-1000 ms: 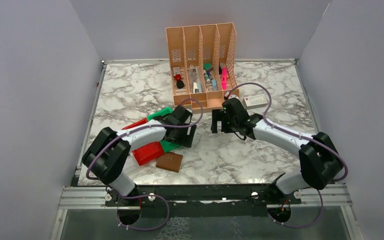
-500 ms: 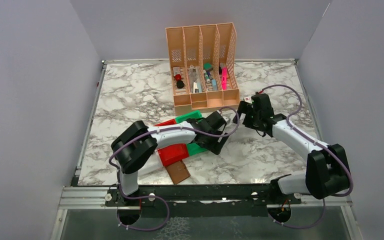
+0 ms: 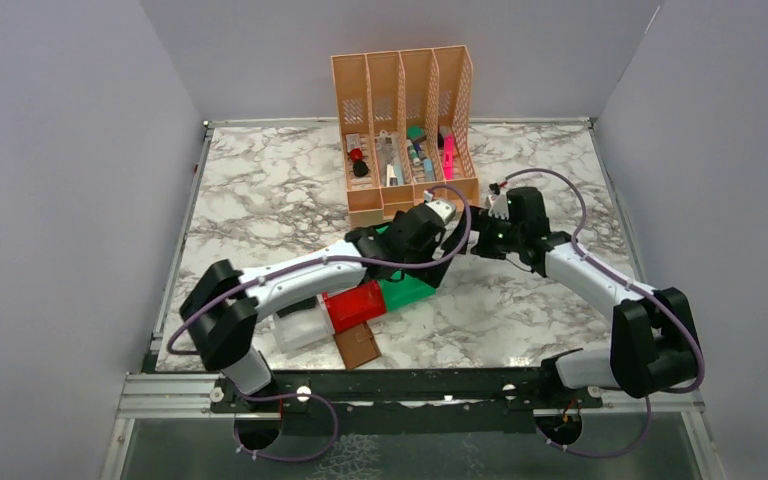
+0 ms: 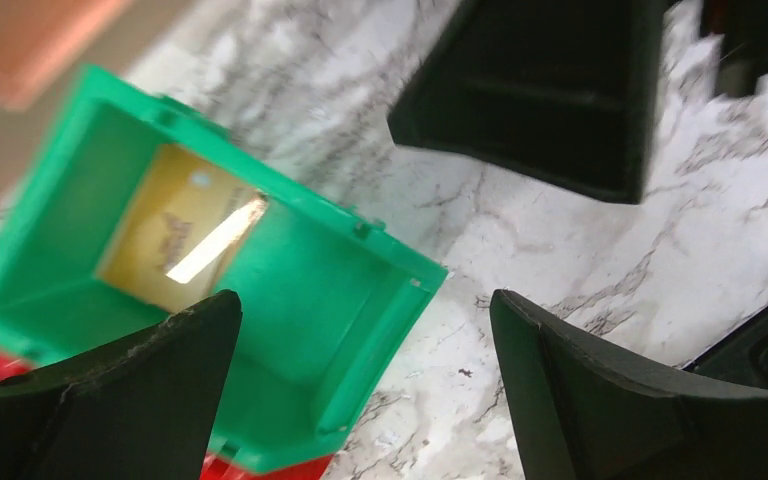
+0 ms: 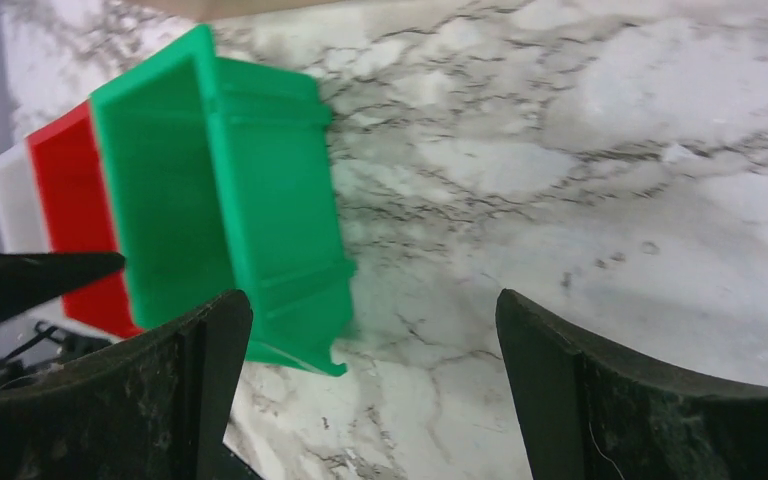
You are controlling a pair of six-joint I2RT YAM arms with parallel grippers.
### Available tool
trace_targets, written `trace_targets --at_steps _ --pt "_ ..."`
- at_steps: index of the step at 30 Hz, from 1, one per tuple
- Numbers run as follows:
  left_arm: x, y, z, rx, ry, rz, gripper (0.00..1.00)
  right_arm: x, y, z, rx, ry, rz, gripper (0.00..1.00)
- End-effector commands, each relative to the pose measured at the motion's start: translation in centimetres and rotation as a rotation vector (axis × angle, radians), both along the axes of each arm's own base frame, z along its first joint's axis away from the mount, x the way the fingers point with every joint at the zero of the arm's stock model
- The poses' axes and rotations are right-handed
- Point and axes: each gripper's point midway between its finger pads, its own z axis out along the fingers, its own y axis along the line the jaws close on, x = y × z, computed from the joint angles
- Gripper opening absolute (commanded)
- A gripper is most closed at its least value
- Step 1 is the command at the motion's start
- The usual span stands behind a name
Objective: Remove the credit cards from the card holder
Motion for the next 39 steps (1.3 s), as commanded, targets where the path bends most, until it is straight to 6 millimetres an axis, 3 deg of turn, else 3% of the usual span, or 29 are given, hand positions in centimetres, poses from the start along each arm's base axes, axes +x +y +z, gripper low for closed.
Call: trace_targets --at_steps 1,4,8,12,17,21,26,31,39 --pt "2.6 4.8 5.7 -0.013 -0.181 0.174 0.99 -1.1 3.9 1.8 0.155 -0.039 0.196 0.96" --pt "4.0 8.6 7.5 -0.035 -0.216 0.304 0.99 -1.3 5.8 1.3 0.112 -0.033 0.252 0.96" --pt "5.7 15.4 8.1 -0.072 -0.201 0.531 0.99 -0.2 7.0 0.5 -0.010 -0.054 0.251 0.96" --pt "5.9 21.8 7.7 -0.102 -0.190 0.750 0.99 1.0 8.4 -0.4 -0.120 -0.064 0.265 0.96" --pt "5.0 26.4 6.2 -0.100 -0.148 0.901 0.99 3.3 8.2 -1.6 -0.273 -0.071 0.183 0.94" --pt "4.7 28.1 5.4 -0.087 -0.124 0.953 0.99 5.1 7.2 -2.0 -0.369 -0.079 0.098 0.91" --pt "4.8 28.1 5.4 -0.092 -0.108 0.945 0.99 6.9 4.3 -2.4 -0.495 -0.081 -0.079 0.87" --pt "4.8 28.0 5.0 -0.080 -0.096 0.928 0.99 7.1 2.4 -2.7 -0.510 -0.068 -0.179 0.84" --pt "4.5 27.0 3.3 -0.076 -0.023 0.894 0.99 7.4 -2.2 -3.3 -0.449 -0.009 -0.292 0.79"
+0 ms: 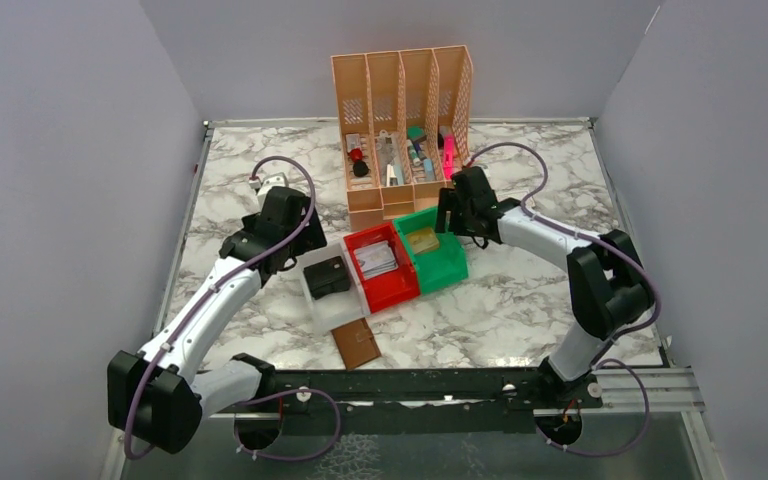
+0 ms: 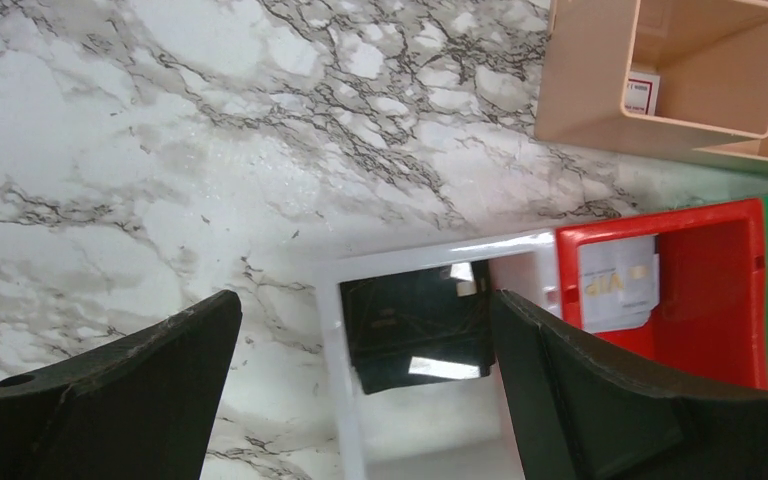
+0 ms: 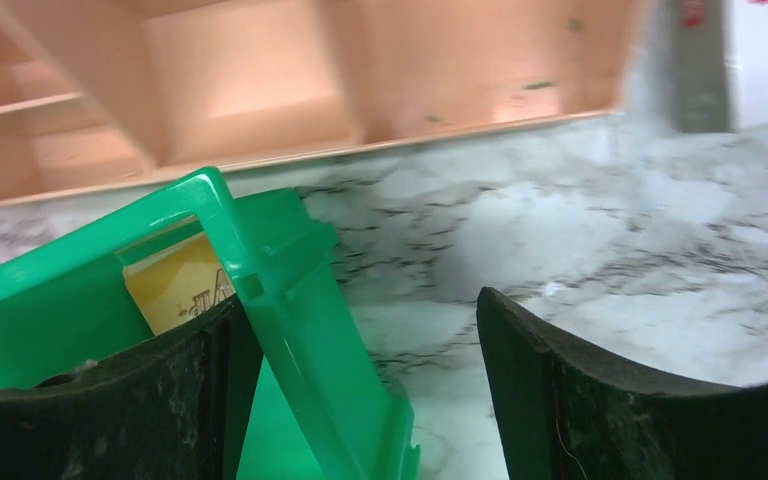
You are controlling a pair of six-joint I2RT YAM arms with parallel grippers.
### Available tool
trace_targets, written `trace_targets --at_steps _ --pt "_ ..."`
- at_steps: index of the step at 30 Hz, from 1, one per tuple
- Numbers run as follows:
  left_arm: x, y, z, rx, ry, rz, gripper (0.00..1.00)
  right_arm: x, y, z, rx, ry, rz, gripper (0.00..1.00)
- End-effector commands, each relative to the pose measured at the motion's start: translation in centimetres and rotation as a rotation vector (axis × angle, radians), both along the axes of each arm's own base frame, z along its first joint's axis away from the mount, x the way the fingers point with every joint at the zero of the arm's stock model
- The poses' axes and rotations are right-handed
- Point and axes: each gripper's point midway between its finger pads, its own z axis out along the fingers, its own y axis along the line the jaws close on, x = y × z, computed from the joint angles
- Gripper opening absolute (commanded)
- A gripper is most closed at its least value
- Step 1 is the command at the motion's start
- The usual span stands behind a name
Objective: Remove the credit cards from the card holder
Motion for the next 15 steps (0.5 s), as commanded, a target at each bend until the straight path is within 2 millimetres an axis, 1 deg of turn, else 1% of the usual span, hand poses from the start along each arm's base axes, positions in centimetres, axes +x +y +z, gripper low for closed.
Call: trace_targets --at_steps 1,4,7,8,10,12,15 --pt "-0.3 -1.1 -1.5 -0.037 0.061 -0.045 0.99 -0.1 -4.6 -0.7 -0.024 0.021 -0.124 0.79" --pt "-0.3 -2.7 -2.3 -0.094 0.078 -0.100 0.99 -0.8 -5.4 -1.3 0.000 0.045 -0.139 0.79" --pt "-0.3 -4.8 -3.1 -0.172 0.094 -0.183 0.99 -1.8 -5.9 -2.0 0.017 0.068 -0.154 0.79" --pt "-0.3 -5.6 -3.3 -0.204 0.091 -0.219 0.99 -2.0 -5.8 -2.0 0.030 0.073 -0.148 0.79" --pt "-0.4 -7.3 -3.7 -0.269 0.093 -0.289 0.99 -2.4 -5.2 -2.0 0.067 0.084 -0.122 0.80" --pt "-0.4 -8.5 -4.2 -0.316 0.107 -0.329 0.97 -2.9 -4.2 -1.8 0.112 0.096 -0.079 0.80" --pt "0.1 -9.2 -4.9 -0.334 0.121 -0.343 0.93 -3.3 -3.0 -1.3 0.171 0.103 -0.030 0.82"
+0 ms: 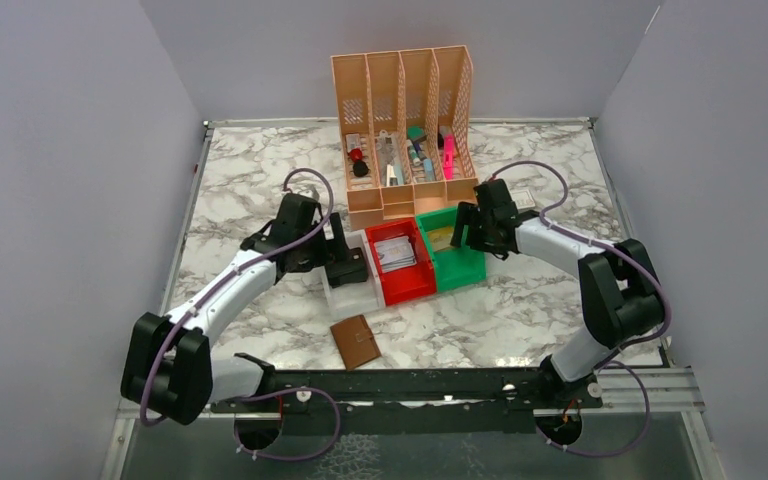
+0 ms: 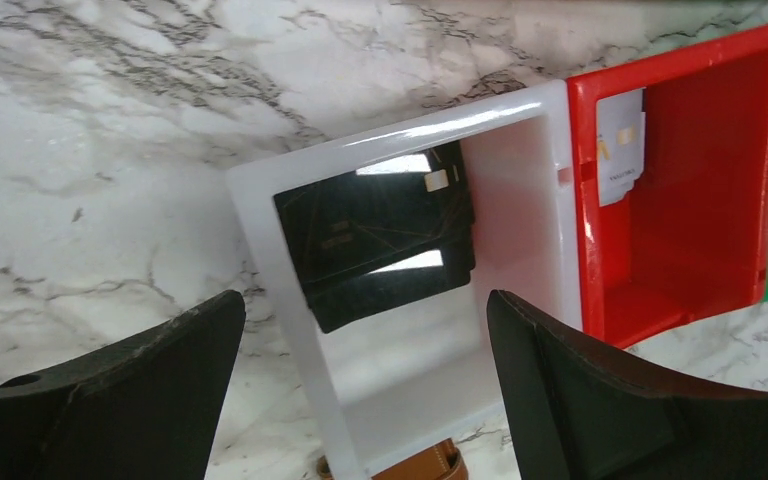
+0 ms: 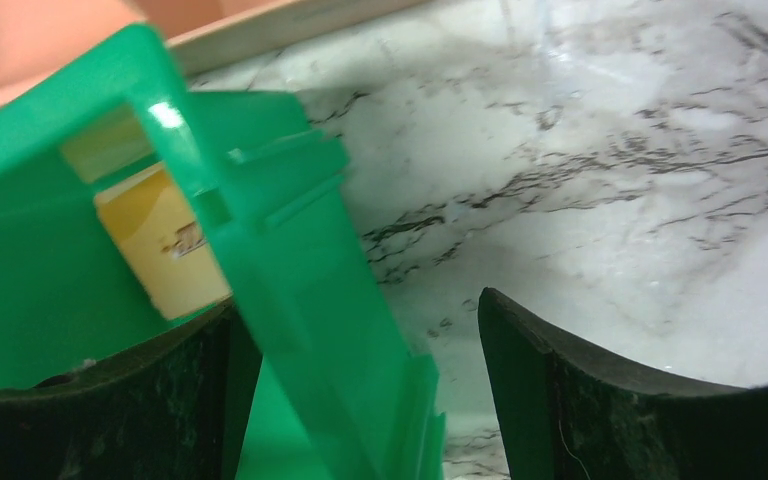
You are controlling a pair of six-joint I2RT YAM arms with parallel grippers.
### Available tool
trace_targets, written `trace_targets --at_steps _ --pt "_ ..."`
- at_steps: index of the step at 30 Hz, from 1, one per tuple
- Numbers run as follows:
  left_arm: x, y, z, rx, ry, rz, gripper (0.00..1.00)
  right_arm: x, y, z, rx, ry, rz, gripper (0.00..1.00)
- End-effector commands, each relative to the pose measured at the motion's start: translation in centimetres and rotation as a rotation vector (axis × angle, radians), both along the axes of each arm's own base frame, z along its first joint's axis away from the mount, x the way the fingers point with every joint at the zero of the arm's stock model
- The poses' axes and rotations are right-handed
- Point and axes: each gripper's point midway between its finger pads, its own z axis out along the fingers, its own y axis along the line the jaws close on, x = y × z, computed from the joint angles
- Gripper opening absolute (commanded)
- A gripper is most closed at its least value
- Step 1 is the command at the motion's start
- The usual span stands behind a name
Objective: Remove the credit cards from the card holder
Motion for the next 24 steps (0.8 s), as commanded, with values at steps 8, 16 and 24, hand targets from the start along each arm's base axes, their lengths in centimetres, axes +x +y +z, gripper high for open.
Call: trace_targets --at_steps 8,16,24 --pt "3.9 -4.5 0.9 -0.158 -0.072 -0.115 0.92 0.3 5.1 2.9 0.241 -0.015 0.155 0.84" --pt "7.1 -5.3 1.0 -0.124 -0.096 -0.132 0.91 1.7 5.4 2.7 0.235 -0.007 0.159 0.85" --pt "7.8 -4.6 0.6 -0.074 -0.092 -0.119 0.91 2.9 5.5 2.7 0.250 -0.014 0.157 0.85"
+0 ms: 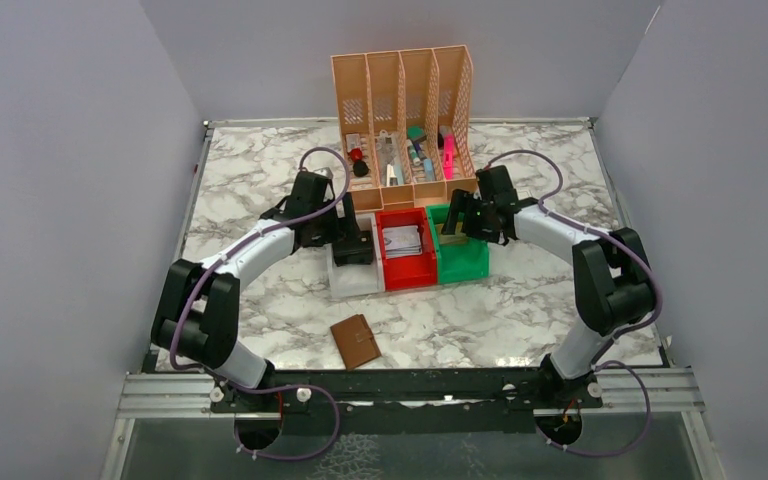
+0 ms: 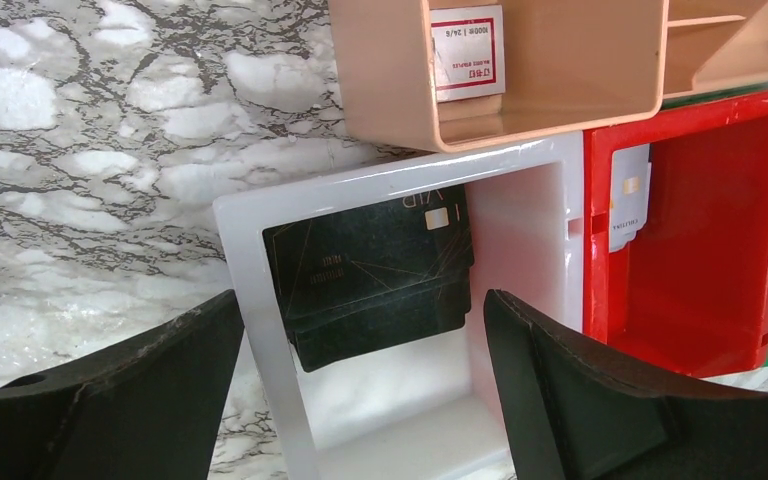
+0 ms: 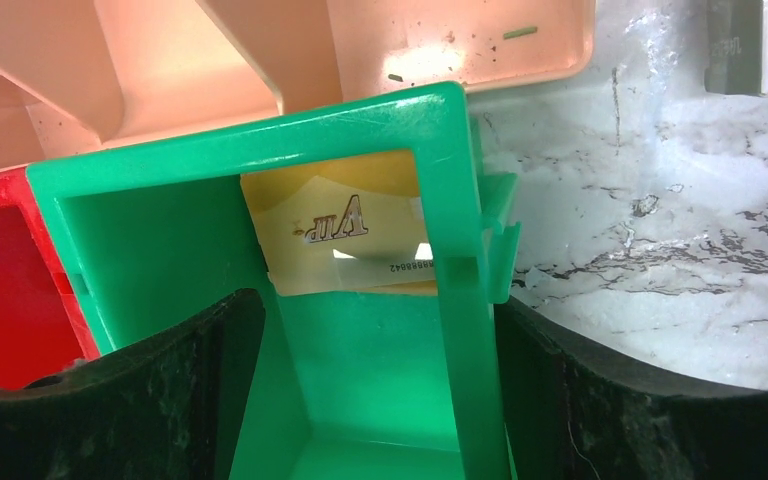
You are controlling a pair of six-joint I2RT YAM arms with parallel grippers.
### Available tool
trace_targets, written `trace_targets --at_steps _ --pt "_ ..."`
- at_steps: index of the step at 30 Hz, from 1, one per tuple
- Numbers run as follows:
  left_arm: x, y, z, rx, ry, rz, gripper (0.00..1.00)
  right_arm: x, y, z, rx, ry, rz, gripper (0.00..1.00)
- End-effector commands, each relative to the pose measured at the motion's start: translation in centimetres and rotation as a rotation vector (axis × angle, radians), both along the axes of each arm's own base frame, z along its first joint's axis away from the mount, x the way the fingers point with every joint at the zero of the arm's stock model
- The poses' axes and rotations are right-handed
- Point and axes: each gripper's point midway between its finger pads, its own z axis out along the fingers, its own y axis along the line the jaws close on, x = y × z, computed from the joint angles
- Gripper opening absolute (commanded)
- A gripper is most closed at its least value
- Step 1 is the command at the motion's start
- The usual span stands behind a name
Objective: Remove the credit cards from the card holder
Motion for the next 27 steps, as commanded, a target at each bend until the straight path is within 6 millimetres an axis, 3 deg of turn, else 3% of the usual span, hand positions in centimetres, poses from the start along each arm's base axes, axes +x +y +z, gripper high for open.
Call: trace_targets --at_steps 1,5,9,15,18,21,24,27 --pt "1.2 -1.3 1.9 -0.030 -0.073 -0.041 0.91 1.0 2.1 1.5 0.085 -0.032 0.054 0.86" --pt "0.8 0.1 2.0 0.030 -0.074 -0.002 0.96 0.9 0.6 2.3 0.023 -0.051 0.020 0.92" --pt "0.3 2.0 3.5 0.076 -0.122 0.061 0.99 0.1 -1.5 3.2 -0.055 -0.082 -0.030 0.96" --pt "-1.4 4.4 5.3 0.110 -0.176 0.153 0.99 -2.0 -3.7 6.7 -0.088 -0.167 -0.071 0.99" --pt "-2.8 6.0 5.7 0.124 -0.191 0.219 0.99 -4.1 -2.5 8.4 0.001 -0.230 0.024 0.98" --pt "-4.3 7.2 5.9 0.115 -0.206 0.278 0.99 -7.3 0.5 9.5 0.176 -0.254 0.185 0.95" --pt "-5.8 8.2 5.7 0.094 -0.212 0.338 0.99 -10.9 3.5 9.4 0.314 -0.217 0.324 0.91" --pt "-7.0 8.6 5.4 0.062 -0.216 0.363 0.99 -14.1 6.6 8.8 0.286 -0.203 0.425 0.89"
